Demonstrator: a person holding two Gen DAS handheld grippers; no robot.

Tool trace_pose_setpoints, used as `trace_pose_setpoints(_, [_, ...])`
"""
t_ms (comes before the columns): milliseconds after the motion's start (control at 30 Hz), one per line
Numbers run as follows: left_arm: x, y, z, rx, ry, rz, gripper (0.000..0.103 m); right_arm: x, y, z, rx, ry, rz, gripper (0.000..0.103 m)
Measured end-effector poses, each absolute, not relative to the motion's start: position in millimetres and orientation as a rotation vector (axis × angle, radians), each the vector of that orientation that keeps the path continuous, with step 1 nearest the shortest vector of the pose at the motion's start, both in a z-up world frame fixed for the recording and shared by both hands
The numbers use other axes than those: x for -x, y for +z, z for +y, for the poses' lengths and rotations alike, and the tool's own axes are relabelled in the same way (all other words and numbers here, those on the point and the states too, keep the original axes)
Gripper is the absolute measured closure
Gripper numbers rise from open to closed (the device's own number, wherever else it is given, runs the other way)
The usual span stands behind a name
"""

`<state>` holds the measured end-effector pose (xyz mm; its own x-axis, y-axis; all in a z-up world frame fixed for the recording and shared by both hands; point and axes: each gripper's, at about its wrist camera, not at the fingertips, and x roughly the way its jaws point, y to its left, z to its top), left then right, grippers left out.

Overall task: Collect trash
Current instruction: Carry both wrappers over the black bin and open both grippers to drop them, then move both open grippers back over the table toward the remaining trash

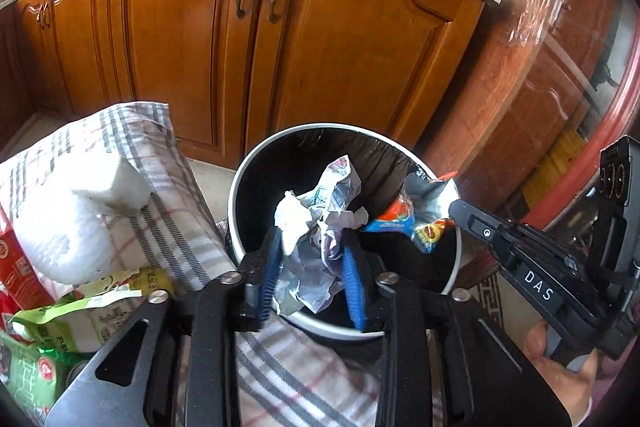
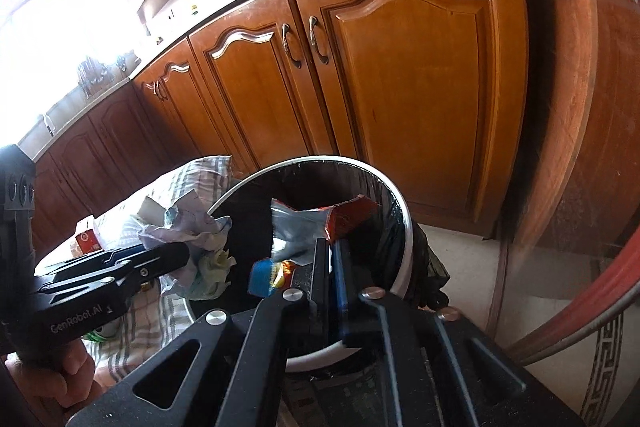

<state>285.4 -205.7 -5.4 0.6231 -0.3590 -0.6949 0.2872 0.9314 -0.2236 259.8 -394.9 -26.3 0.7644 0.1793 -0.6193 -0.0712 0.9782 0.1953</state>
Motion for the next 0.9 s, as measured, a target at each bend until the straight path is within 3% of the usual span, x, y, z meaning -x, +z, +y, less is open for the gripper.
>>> trace_pose_setpoints(67, [-285.7, -5.8, -207.1, 0.089, -0.368, 0.818, 0.06, -262.5, -27.7, -397.3, -0.172, 0.133, 0.694, 0.091])
trace_pose_setpoints(133, [-282.4, -4.1, -207.2, 0.09, -0.364, 0.811, 0.05, -262.6, -28.4, -401.3, -0.193, 0.136, 0.694, 0.063])
trace_pose_setpoints(200, [-276.7, -2.2, -205.1, 0.09, -0.365, 0.8, 0.039, -259.4, -27.5, -403.1, -0.208, 0.14, 0.684, 0.056])
trace_pose_setpoints(300, [-266.9, 0.3, -201.2, 0.086, -0.363, 0.79, 0.036, -254.7, -25.6, -403.1, -0.22, 0.146, 0.676, 0.051])
trace_pose_setpoints(500, [-229.0, 6.7, -175.3, 0.127, -0.353, 0.755, 0.029, -231.6, -20.7, -395.4, -0.253, 0.166, 0.648, 0.024])
trace_pose_setpoints(900, [-148.2, 4.1, -105.9, 0.157, -0.277, 0.724, 0.029, -178.0, -27.9, -347.0, -0.294, 0.244, 0.669, 0.02])
